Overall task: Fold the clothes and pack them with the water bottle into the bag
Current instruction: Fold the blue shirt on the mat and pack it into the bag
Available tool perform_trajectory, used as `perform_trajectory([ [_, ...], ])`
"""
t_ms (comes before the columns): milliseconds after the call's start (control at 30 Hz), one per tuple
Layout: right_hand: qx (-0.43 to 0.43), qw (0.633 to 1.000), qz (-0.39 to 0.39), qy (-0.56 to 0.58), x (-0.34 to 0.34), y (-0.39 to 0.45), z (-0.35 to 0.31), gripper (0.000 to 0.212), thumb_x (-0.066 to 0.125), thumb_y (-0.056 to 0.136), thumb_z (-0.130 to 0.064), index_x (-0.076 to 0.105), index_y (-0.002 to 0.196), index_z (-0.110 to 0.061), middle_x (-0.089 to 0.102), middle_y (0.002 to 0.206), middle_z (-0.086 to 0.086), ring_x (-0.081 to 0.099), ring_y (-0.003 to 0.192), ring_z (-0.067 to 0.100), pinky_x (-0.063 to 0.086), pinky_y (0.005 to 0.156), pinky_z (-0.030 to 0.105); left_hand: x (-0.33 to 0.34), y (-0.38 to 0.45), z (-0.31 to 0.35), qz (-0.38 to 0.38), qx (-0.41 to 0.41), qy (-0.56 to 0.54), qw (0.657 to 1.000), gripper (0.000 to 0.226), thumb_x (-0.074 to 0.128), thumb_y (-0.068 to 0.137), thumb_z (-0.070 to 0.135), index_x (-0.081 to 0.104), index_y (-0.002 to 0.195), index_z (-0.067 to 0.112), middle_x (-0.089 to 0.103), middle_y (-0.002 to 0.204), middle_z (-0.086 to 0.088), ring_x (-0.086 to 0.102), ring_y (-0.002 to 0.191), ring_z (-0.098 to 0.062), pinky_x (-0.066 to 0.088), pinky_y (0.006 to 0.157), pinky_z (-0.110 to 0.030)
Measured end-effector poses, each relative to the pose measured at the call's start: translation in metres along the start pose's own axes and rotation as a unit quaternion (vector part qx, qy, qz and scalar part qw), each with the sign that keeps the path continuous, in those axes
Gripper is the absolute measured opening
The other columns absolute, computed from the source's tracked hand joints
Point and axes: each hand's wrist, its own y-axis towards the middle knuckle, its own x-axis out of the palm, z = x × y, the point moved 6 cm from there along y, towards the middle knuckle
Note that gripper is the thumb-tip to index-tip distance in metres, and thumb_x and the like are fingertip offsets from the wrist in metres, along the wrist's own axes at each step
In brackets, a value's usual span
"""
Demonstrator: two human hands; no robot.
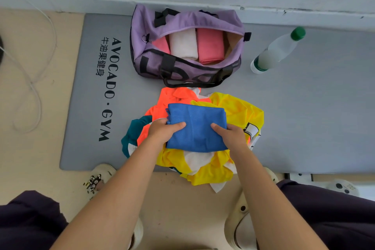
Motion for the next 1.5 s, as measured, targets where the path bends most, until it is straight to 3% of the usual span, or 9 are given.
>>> perform_trajectory([
  [100, -0.049, 0.997, -0.003, 0.057, -0.011, -0.006, -0.030, 0.017, 0.072, 0.085, -0.038, 0.069, 0.090, -0.022, 0.071, 0.101, -0.002, 0.066, 0.093, 0.019, 0.053, 0.069, 0.031, -0.007, -0.006, 0.028, -0.075, 0.028, -0.106, 0.991, 0.027, 0.078, 0.081, 0.019, 0.070, 0.107, 0.013, 0.075, 0.105, -0.004, 0.071, 0.096, -0.020, 0.057, 0.083, -0.032],
  [233, -0.151, 0.977, -0.079, 0.132, -0.013, -0.008, -0.107, 0.023, 0.070, 0.088, -0.028, 0.067, 0.109, -0.019, 0.071, 0.113, 0.002, 0.066, 0.108, 0.024, 0.053, 0.096, 0.044, -0.024, -0.008, 0.103, -0.089, 0.135, -0.225, 0.961, 0.026, 0.070, 0.085, 0.007, 0.064, 0.110, 0.012, 0.075, 0.101, -0.001, 0.072, 0.092, -0.018, 0.059, 0.076, -0.030],
  [433, -0.236, 0.952, -0.097, 0.166, -0.010, 0.028, -0.225, 0.022, 0.070, 0.090, -0.018, 0.063, 0.110, -0.020, 0.068, 0.118, 0.004, 0.066, 0.109, 0.024, 0.053, 0.095, 0.042, -0.044, 0.022, 0.215, -0.052, 0.230, -0.227, 0.945, 0.014, 0.071, 0.088, 0.012, 0.067, 0.100, 0.017, 0.076, 0.096, 0.002, 0.073, 0.090, -0.016, 0.058, 0.073, -0.030],
  [667, -0.036, 0.997, -0.064, -0.018, 0.021, 0.114, -0.223, 0.056, 0.075, 0.085, -0.030, 0.055, 0.128, 0.000, 0.059, 0.131, 0.013, 0.058, 0.116, 0.032, 0.049, 0.100, 0.045, -0.027, 0.092, 0.203, -0.048, -0.012, -0.094, 0.994, 0.037, 0.070, 0.089, 0.011, 0.061, 0.124, -0.001, 0.070, 0.101, -0.014, 0.067, 0.086, -0.028, 0.055, 0.087, -0.041],
  [800, -0.053, 0.998, -0.047, 0.003, 0.034, 0.135, -0.241, 0.058, 0.074, 0.086, -0.030, 0.053, 0.130, 0.001, 0.058, 0.129, 0.013, 0.056, 0.117, 0.032, 0.048, 0.101, 0.045, -0.030, 0.118, 0.213, -0.029, -0.029, -0.066, 0.997, 0.044, 0.070, 0.090, 0.018, 0.057, 0.128, 0.000, 0.068, 0.110, -0.015, 0.066, 0.098, -0.029, 0.052, 0.097, -0.043],
  [1000, -0.120, 0.992, -0.023, -0.041, 0.037, 0.149, -0.270, 0.045, 0.063, 0.093, -0.032, 0.058, 0.127, -0.003, 0.060, 0.123, 0.014, 0.055, 0.118, 0.033, 0.045, 0.104, 0.042, -0.024, 0.137, 0.219, -0.064, -0.086, -0.070, 0.992, 0.042, 0.060, 0.098, 0.025, 0.050, 0.132, 0.004, 0.066, 0.102, -0.016, 0.064, 0.074, -0.027, 0.058, 0.048, -0.036],
  [1200, -0.131, 0.991, -0.005, -0.032, 0.015, 0.151, -0.257, 0.021, 0.068, 0.090, -0.033, 0.066, 0.102, -0.016, 0.061, 0.103, 0.002, 0.058, 0.092, 0.019, 0.050, 0.084, 0.033, -0.009, 0.151, 0.208, -0.059, 0.016, -0.158, 0.986, 0.044, 0.066, 0.093, 0.033, 0.058, 0.127, 0.006, 0.068, 0.119, -0.011, 0.067, 0.106, -0.028, 0.055, 0.094, -0.045],
  [1300, -0.127, 0.991, 0.006, -0.044, 0.006, 0.153, -0.247, 0.024, 0.068, 0.090, -0.031, 0.067, 0.106, -0.013, 0.063, 0.107, 0.004, 0.059, 0.100, 0.024, 0.051, 0.090, 0.037, 0.003, 0.148, 0.192, -0.107, 0.019, -0.156, 0.982, 0.037, 0.067, 0.092, 0.026, 0.062, 0.123, 0.006, 0.070, 0.119, -0.011, 0.068, 0.107, -0.028, 0.054, 0.093, -0.044],
  [1500, -0.140, 0.981, 0.022, -0.135, 0.008, 0.153, -0.232, 0.029, 0.066, 0.091, -0.028, 0.067, 0.108, -0.005, 0.058, 0.101, 0.007, 0.053, 0.093, 0.023, 0.048, 0.088, 0.037, 0.002, 0.153, 0.174, -0.018, 0.014, -0.127, 0.992, 0.047, 0.071, 0.088, 0.032, 0.061, 0.123, 0.002, 0.068, 0.119, -0.014, 0.066, 0.108, -0.030, 0.052, 0.098, -0.047],
])
